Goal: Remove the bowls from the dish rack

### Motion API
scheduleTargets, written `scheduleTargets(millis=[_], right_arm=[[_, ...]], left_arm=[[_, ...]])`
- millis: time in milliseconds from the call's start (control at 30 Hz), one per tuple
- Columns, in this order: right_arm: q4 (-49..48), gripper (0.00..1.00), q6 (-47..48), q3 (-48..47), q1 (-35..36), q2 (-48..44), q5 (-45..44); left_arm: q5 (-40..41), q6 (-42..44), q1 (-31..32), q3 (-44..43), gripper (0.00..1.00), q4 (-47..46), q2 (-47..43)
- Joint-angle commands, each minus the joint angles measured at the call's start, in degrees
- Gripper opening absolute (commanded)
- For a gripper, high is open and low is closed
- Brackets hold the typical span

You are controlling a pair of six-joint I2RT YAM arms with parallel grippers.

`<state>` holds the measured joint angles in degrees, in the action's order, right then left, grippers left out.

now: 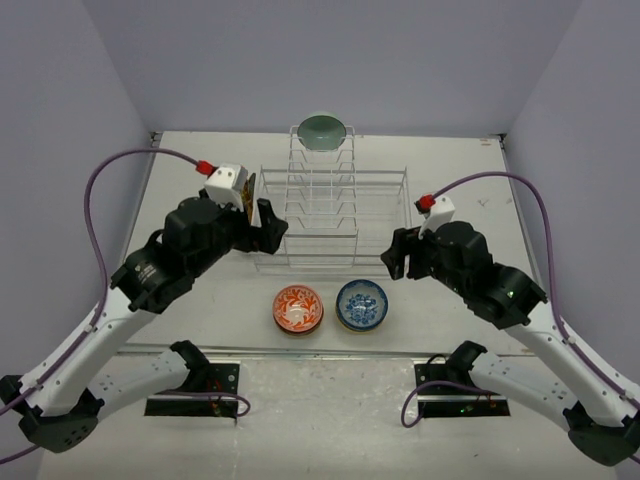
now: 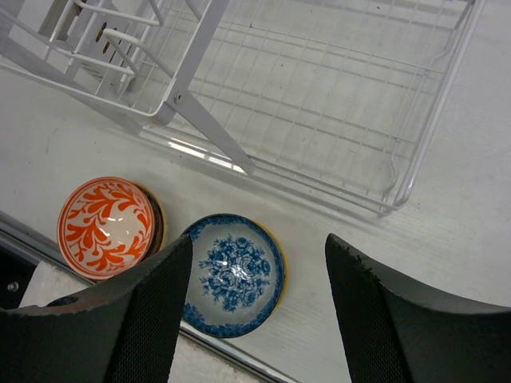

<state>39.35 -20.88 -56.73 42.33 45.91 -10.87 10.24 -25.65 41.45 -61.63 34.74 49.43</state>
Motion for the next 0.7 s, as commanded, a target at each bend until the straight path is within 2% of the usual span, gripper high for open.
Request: scheduleTargets(millis=[0, 33, 67, 100, 133, 200, 233, 433, 533, 667], right_arm=[[-1.65, 0.69, 1.20, -2.86, -0.05, 0.06, -0.02], [-1.65, 0.70, 1.11, -3.12, 0.04, -0.03, -0.20], [-1.91, 0.78, 1.20, -3.12, -0.05, -0.29, -0.46], [-2.00, 0.82, 1.20, -3.38, -0.05, -0.47, -0.99], [-2.00, 0.83, 1.11, -3.56, -0.05, -0.47, -1.34], [-1.91, 0.83, 1.11, -4.09, 0.04, -0.73, -2.04], [-1.82, 0.83, 1.11, -4.26, 0.04, -0.73, -2.22], [-0.95, 0.84, 1.02, -4.09, 0.04, -1.96, -3.01], [0.02, 0.84, 0.93, -4.44, 0.04, -2.40, -2.31], [0.99, 0.84, 1.11, -5.23, 0.04, -3.28, -2.22]], left_arm=[[7.41, 7.36, 0.38, -11.56, 1.00, 5.50, 6.45], [9.08, 8.24, 0.38, -14.11, 1.00, 5.86, 10.30], [10.31, 9.99, 0.38, -18.14, 1.00, 5.34, 12.16], [11.89, 11.22, 0.47, -19.92, 1.00, 4.81, 14.01], [14.43, 14.37, 0.39, -21.85, 1.00, 4.46, 17.94], [16.82, 18.16, 0.38, -27.92, 1.00, 2.36, 23.92], [17.09, 23.75, 0.47, -29.41, 1.00, 0.70, 25.61], [15.16, 45.20, -0.14, -37.95, 1.00, -11.53, 38.45], [14.54, 53.38, -0.49, -43.31, 1.00, -13.73, 45.55], [15.25, 59.21, -1.02, -47.97, 1.00, -17.59, 52.86]])
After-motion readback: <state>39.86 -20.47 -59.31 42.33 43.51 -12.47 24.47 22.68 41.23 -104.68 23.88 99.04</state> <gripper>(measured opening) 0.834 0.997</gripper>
